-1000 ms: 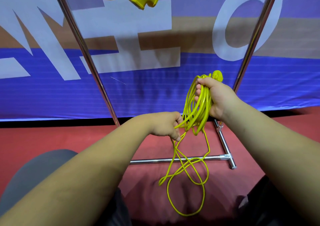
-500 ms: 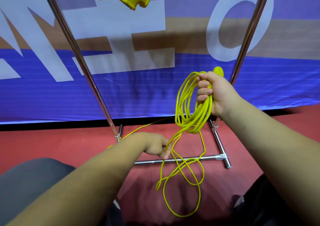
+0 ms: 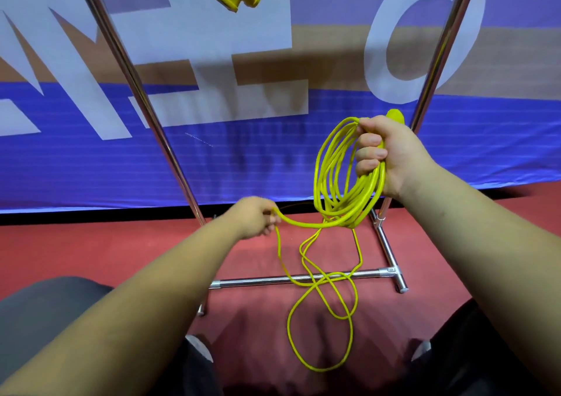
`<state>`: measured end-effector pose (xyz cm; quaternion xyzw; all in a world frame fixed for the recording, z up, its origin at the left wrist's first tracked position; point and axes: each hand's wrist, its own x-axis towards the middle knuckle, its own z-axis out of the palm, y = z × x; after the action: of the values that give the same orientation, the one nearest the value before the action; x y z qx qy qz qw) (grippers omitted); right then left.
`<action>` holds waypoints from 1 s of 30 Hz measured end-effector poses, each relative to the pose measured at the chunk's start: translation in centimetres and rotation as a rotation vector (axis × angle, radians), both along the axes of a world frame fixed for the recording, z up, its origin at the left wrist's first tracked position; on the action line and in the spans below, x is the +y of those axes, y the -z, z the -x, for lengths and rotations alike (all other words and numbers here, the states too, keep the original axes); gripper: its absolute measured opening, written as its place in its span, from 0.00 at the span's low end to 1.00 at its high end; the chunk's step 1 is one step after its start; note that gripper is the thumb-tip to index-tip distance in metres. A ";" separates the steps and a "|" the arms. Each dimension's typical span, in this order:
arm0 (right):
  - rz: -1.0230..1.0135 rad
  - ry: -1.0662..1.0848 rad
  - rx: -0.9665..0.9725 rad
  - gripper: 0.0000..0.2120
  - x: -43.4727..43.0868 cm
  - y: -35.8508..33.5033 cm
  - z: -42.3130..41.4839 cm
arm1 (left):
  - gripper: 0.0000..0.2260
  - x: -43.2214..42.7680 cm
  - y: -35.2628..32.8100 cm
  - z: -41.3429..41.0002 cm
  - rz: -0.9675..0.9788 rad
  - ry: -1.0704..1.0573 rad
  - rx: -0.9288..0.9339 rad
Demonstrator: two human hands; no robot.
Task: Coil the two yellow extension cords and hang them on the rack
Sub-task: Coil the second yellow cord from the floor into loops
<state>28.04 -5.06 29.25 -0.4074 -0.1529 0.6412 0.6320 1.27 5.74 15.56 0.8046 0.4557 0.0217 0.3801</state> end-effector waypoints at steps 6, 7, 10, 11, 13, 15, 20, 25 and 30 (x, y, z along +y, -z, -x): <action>0.060 0.068 -0.382 0.11 0.3 1.1 0.8 | 0.10 0.3 -10.2 -1.4 0.314 -0.375 -0.492; 0.069 0.088 -0.444 0.11 0.4 1.5 0.8 | 0.11 -0.1 -11.8 -1.6 0.342 -0.393 -0.571; 0.075 0.147 -0.613 0.12 0.4 2.4 0.6 | 0.08 -1.0 -14.9 -1.5 0.260 -0.220 -0.679; 0.075 0.166 -0.654 0.12 0.5 2.7 0.5 | 0.08 -1.4 -15.7 -1.4 0.234 -0.133 -0.675; 0.069 0.192 -0.681 0.07 0.4 3.1 0.3 | 0.11 -2.2 -16.8 -1.3 0.223 0.023 -0.679; 0.061 0.193 -0.658 0.07 0.4 3.5 0.1 | 0.14 -3.0 -17.8 -1.6 0.219 0.139 -0.761; 0.025 0.026 -0.606 0.13 -0.2 2.6 1.2 | 0.14 -2.7 -17.9 -2.9 0.257 0.057 -1.052; 0.024 -0.284 -0.488 0.10 -1.8 0.8 3.9 | 0.14 -0.5 -15.8 -3.0 0.237 -0.175 -1.101; 0.047 -0.380 -0.466 0.13 -2.3 0.2 5.3 | 0.17 1.8 -13.7 -2.2 -0.077 -0.255 -0.793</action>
<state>22.74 -7.40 29.07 -0.5221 -0.3525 0.6406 0.4390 3.43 7.57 29.26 0.6848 0.3687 0.3935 0.4902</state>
